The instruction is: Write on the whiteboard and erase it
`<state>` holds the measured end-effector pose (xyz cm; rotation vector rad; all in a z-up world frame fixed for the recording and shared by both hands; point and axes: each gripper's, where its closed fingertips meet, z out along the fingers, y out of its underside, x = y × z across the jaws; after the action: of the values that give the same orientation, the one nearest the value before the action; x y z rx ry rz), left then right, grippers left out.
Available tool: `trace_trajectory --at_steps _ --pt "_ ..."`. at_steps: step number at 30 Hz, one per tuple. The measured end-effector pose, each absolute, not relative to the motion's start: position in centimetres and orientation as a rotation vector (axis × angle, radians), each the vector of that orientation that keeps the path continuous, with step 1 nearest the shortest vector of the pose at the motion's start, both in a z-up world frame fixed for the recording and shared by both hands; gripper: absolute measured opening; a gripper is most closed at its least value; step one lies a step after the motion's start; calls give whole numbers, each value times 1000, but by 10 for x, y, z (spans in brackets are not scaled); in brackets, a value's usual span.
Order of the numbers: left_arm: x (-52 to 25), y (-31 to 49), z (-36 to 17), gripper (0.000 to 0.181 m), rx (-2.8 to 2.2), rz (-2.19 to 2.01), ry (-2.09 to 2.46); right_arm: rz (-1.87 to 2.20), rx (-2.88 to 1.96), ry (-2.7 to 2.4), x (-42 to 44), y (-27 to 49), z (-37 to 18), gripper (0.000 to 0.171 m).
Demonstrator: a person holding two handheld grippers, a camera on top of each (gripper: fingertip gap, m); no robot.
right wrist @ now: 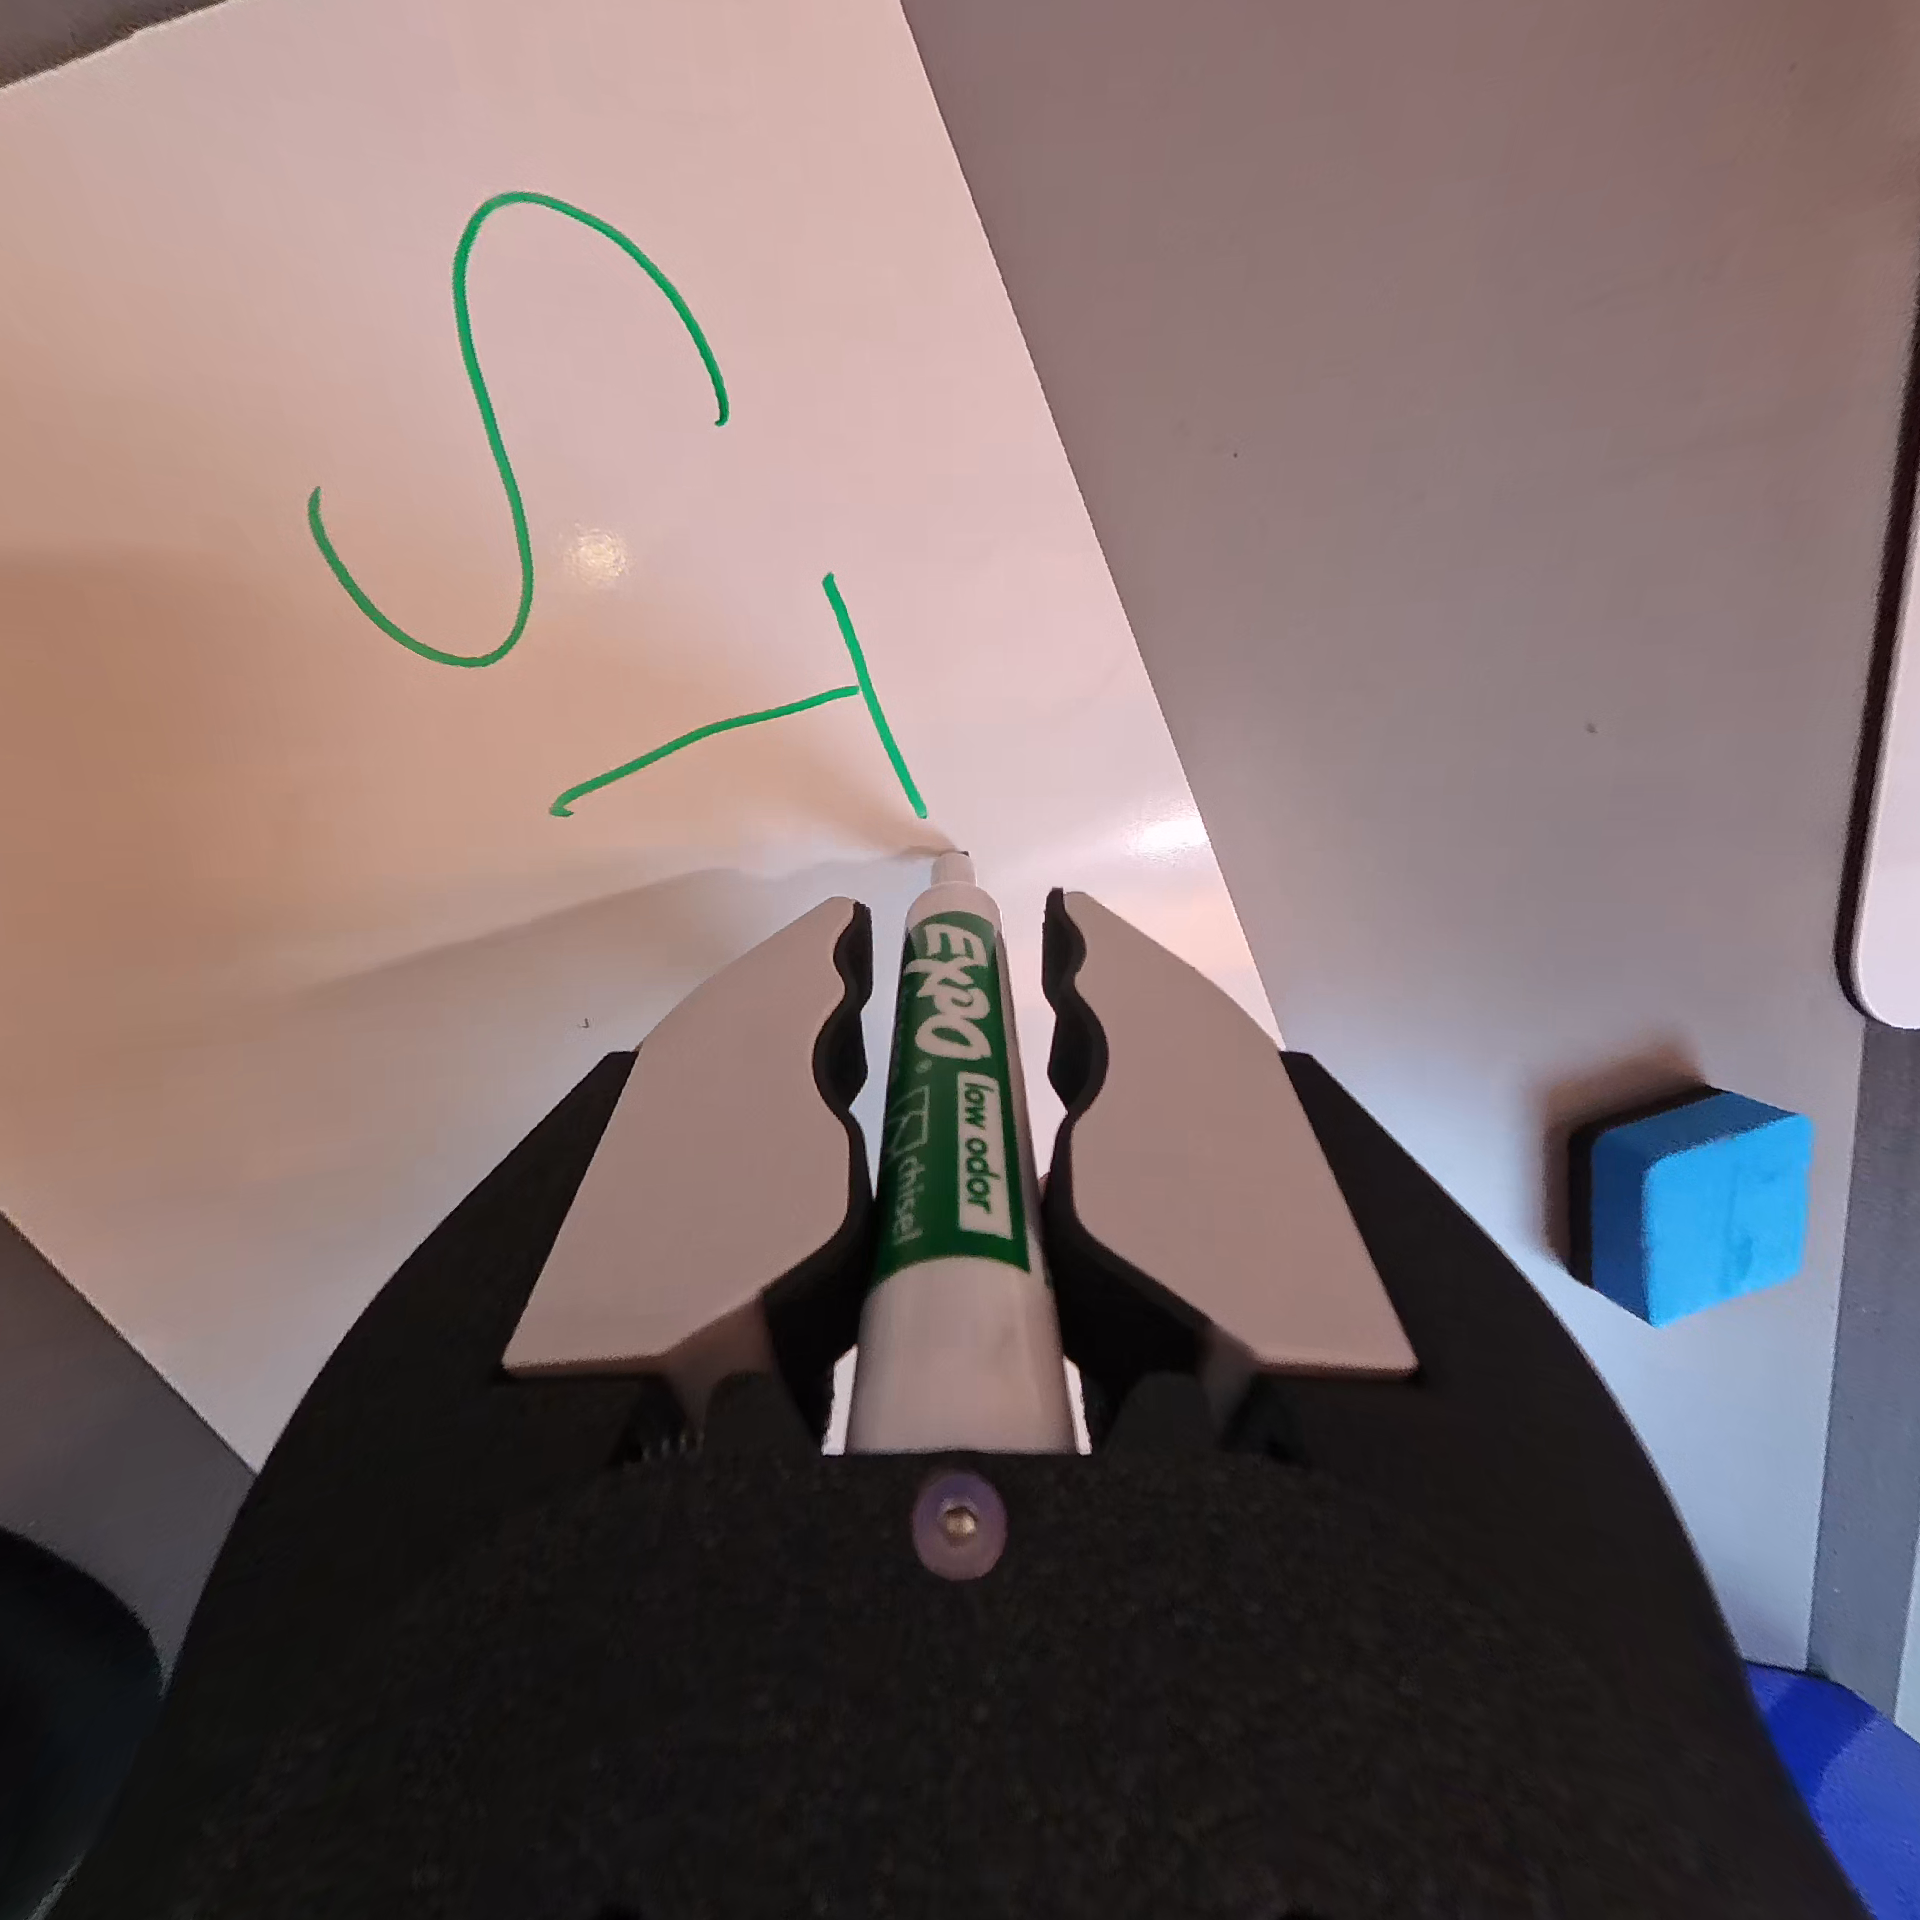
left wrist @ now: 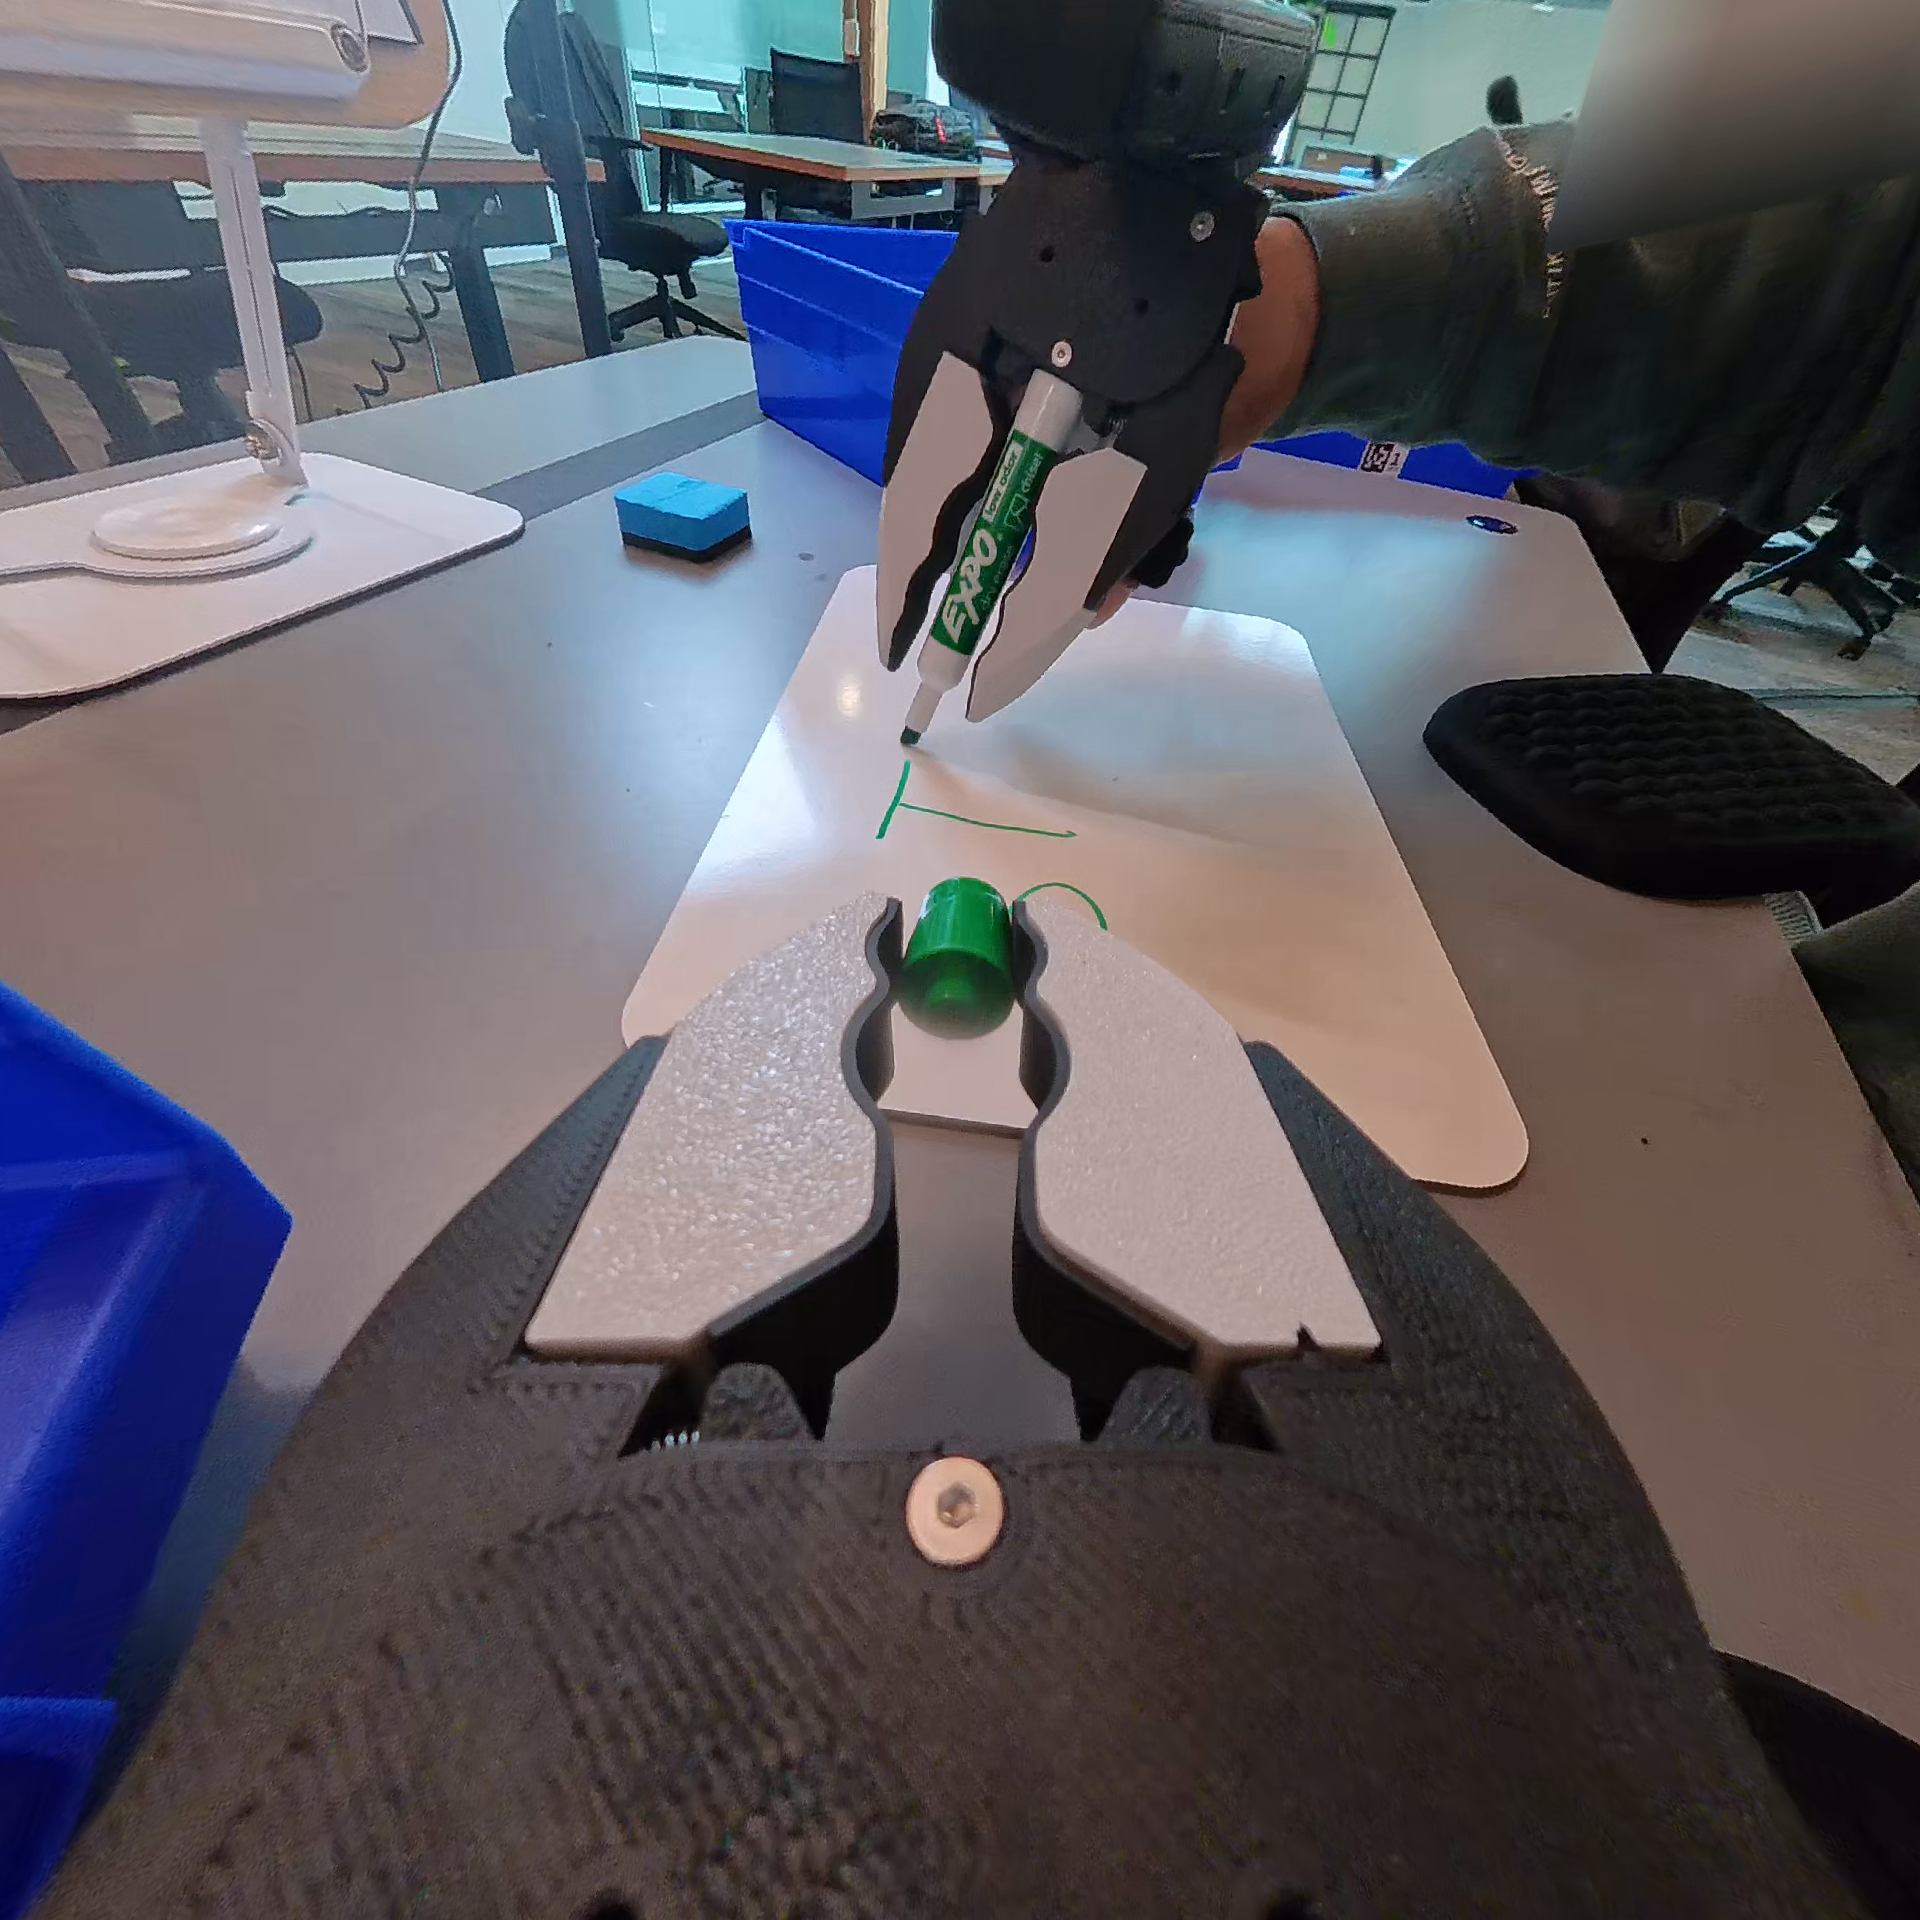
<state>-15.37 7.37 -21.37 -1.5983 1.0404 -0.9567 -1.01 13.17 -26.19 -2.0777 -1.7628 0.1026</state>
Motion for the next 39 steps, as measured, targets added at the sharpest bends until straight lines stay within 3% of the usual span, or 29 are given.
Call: trace_trajectory --at_steps 19,39 --pt "-153 74 -214 20 -1597 -949 1046 82 -2137 -1852 20 72 -262 32" --pt "-155 77 -213 20 -1599 -965 1030 -23 -2135 -1823 28 139 -263 33"
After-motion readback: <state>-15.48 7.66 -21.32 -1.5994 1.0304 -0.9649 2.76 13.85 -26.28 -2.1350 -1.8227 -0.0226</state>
